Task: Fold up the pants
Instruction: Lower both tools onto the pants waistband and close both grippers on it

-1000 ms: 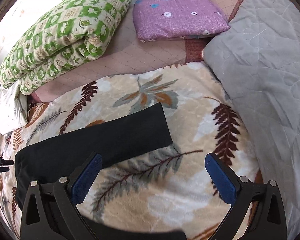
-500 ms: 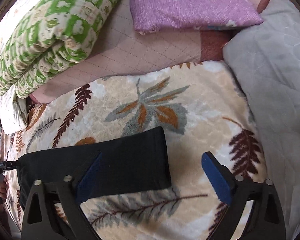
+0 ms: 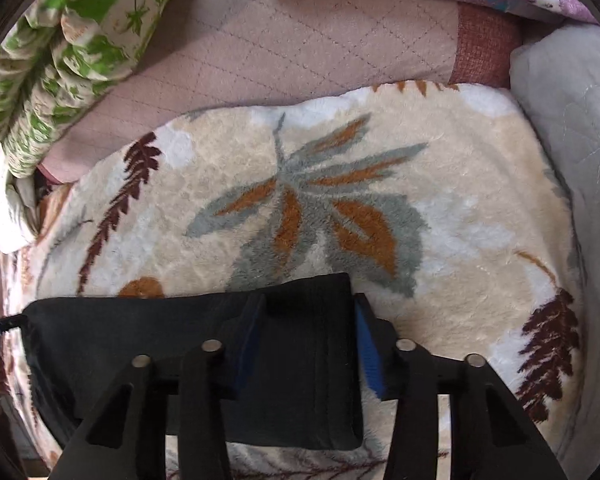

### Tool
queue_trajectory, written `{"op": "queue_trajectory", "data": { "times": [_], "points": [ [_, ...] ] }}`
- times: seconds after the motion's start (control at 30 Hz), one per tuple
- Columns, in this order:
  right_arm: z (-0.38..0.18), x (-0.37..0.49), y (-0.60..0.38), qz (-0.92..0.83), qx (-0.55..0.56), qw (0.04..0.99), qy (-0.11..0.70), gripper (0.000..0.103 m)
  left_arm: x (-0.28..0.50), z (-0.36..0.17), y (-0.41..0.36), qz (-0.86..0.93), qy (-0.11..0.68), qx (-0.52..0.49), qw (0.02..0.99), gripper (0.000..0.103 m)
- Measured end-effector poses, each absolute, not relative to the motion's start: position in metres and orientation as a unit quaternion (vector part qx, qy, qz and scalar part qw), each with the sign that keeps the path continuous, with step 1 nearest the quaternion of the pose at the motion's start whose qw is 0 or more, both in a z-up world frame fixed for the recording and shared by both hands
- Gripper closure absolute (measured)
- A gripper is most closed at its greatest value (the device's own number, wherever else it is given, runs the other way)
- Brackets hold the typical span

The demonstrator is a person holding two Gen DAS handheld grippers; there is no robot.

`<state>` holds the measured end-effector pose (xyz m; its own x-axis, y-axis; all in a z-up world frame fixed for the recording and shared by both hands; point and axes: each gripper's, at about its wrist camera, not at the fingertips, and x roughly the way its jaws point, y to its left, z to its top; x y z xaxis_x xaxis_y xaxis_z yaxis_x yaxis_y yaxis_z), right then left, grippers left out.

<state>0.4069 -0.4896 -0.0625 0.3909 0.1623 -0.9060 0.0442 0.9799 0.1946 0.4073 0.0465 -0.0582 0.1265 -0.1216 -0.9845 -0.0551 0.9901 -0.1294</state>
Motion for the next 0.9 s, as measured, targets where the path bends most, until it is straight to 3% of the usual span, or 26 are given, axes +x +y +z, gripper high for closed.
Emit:
{"op": "queue_trajectory", "data": {
  "times": [0.03,0.17,0.2,0.4,0.9],
  "points": [
    [-0.063,0.407,-0.489,0.034,0.090,0.829,0.551,0.077,0.410,-0.058,0.046,-0.020,0.659,-0.067,0.748,0.005],
    [-0.059,0.402,-0.485,0.044,0.066,0.832,0.550,0.087,0.412,-0.062,0.040,-0.012,0.674,-0.031,0.738,0.058],
    [-0.058,0.400,-0.482,0.046,0.057,0.832,0.550,0.090,0.412,-0.065,0.038,-0.011,0.677,-0.032,0.735,0.065],
    [-0.048,0.392,-0.475,0.045,0.036,0.837,0.543,0.096,0.403,-0.053,0.038,-0.007,0.661,-0.034,0.750,0.074],
    [-0.005,0.352,-0.472,0.037,0.015,0.856,0.515,0.096,0.369,0.006,0.036,0.008,0.618,-0.070,0.783,0.076]
  ]
}}
